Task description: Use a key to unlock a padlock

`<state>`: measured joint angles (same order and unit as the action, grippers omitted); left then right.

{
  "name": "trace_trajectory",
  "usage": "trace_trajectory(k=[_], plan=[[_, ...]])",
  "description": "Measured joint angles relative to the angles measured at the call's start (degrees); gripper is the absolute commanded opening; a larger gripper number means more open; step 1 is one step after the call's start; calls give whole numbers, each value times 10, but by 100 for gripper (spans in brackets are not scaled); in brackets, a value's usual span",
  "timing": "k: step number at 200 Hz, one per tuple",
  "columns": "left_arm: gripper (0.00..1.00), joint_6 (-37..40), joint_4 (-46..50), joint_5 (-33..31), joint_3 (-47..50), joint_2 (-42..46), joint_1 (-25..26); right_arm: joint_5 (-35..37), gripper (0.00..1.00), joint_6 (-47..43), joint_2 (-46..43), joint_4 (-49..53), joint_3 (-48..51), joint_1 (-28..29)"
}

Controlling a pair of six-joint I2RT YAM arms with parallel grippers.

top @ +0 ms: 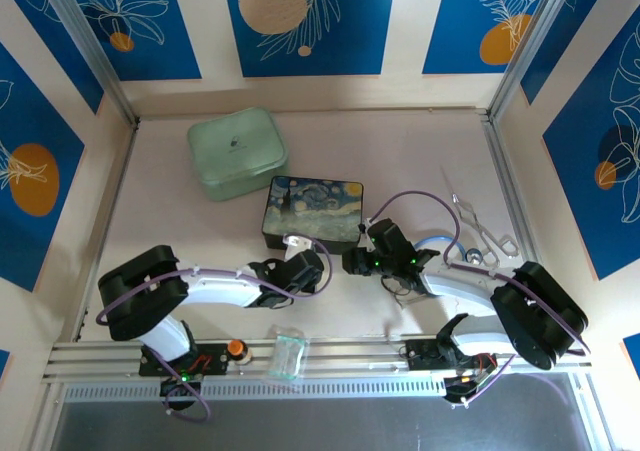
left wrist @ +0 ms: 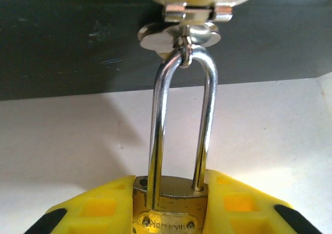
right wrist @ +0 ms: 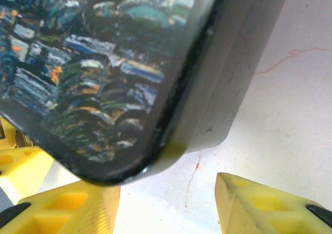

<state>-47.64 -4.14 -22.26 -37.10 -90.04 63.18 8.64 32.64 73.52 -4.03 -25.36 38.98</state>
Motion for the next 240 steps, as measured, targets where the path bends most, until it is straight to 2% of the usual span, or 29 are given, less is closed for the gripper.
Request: trace_trajectory(k=[33, 50, 71, 85, 97, 118, 152, 168, 185, 217, 227, 240], plan=[[46, 4, -50, 58, 27, 15, -1, -3, 52, 2, -5, -11, 5, 0], [49, 1, -83, 93, 40, 18, -3, -8, 52, 5, -7, -19, 12, 0], [61, -1, -107, 121, 46, 18, -7, -13, 51, 9, -7, -24, 19, -3], [59, -1, -116, 131, 48, 17, -8, -14, 52, 9, -8, -24, 20, -4], [46, 1, -113, 130, 47, 18, -8, -14, 52, 9, -14, -24, 23, -4], [30, 5, -95, 116, 45, 19, -8, -15, 51, 9, -30, -24, 29, -7], [28, 22, -71, 101, 31, 18, -8, -16, 51, 11, -45, -26, 39, -17], [22, 22, -74, 97, 28, 12, -8, -15, 51, 11, -49, -26, 43, -18], [23, 26, -75, 91, 24, 6, -8, -16, 50, 11, -49, -26, 46, -18], [36, 20, -73, 85, 19, 0, -8, -26, 50, 14, -49, -36, 53, -14], [44, 14, -69, 84, 19, 2, -8, -27, 50, 15, -49, -40, 54, -10], [45, 3, -49, 80, 19, 16, -8, -29, 50, 17, -49, -46, 56, -8]])
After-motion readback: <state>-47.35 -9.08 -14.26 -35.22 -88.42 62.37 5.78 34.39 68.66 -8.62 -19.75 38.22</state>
